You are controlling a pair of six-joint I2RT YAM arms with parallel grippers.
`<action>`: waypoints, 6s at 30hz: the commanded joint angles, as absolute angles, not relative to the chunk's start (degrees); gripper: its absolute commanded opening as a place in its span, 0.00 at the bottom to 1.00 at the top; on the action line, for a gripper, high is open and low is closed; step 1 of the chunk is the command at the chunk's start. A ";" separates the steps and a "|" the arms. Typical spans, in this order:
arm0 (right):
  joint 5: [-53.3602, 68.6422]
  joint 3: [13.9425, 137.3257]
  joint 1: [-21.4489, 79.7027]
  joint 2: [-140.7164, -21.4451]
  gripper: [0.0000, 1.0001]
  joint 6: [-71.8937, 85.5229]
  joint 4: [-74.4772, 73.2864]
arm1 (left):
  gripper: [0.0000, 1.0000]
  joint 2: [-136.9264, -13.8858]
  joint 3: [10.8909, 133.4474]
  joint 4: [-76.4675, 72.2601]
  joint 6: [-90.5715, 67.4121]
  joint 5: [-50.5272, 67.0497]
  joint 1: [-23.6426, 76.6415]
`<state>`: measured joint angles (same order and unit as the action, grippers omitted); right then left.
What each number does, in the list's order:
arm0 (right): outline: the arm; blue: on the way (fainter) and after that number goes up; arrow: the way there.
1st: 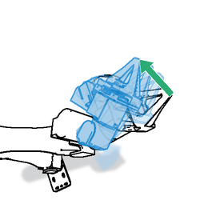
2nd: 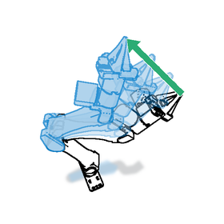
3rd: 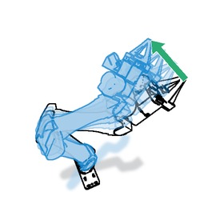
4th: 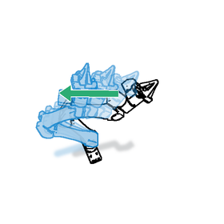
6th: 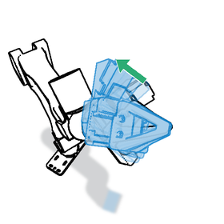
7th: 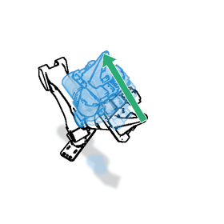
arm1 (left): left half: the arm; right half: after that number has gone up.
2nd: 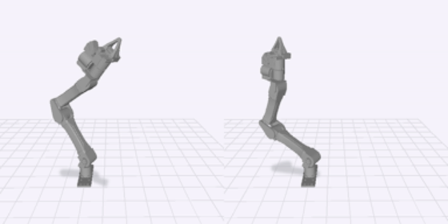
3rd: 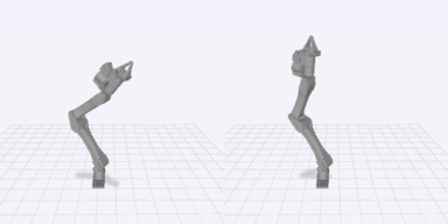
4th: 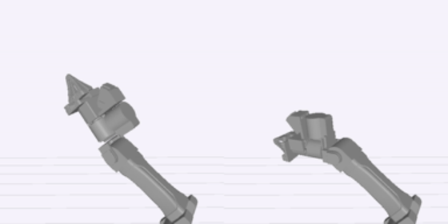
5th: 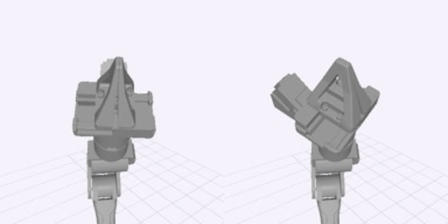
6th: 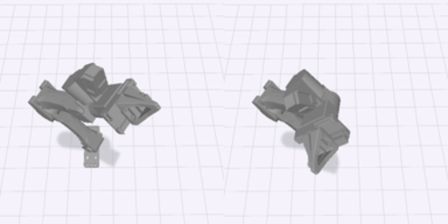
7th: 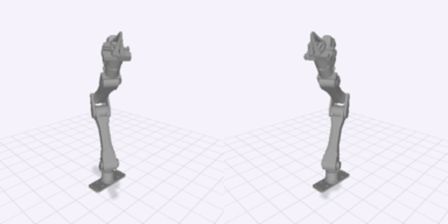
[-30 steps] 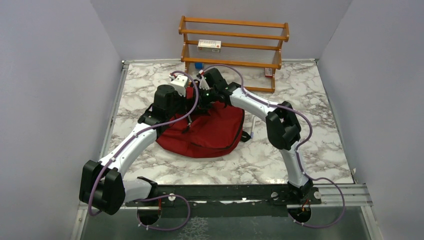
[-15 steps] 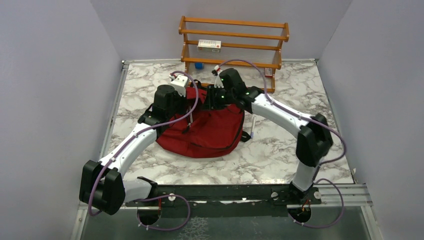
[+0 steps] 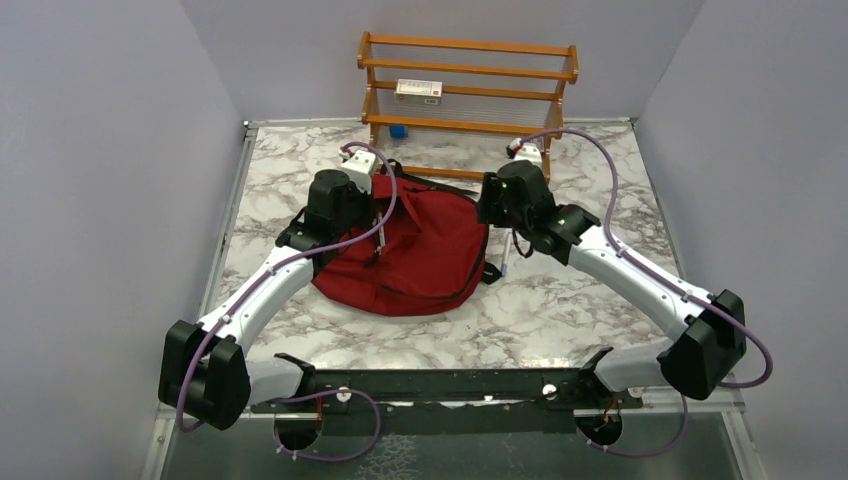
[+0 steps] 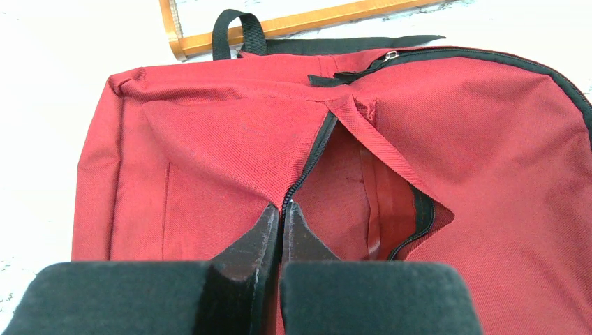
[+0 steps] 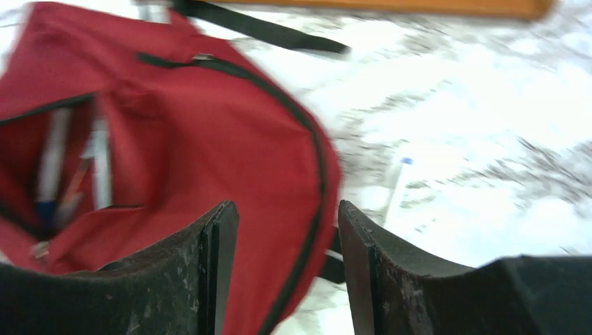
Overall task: Pack the student bag
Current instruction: Pick up the stationery from the center of the board, then place the stationery in the student bag.
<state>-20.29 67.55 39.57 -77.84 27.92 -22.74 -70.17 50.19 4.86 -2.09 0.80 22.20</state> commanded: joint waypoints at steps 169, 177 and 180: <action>-17.31 77.74 52.92 -111.01 0.36 49.84 11.77 | 0.00 -70.60 51.83 3.96 -2.02 3.35 21.88; -16.74 70.13 52.84 -102.46 0.38 41.93 11.54 | 0.00 -70.91 51.86 3.96 -2.18 3.46 21.86; -16.05 66.83 52.87 -97.85 0.39 37.45 11.12 | 0.00 -71.14 51.73 3.86 -2.49 3.79 21.88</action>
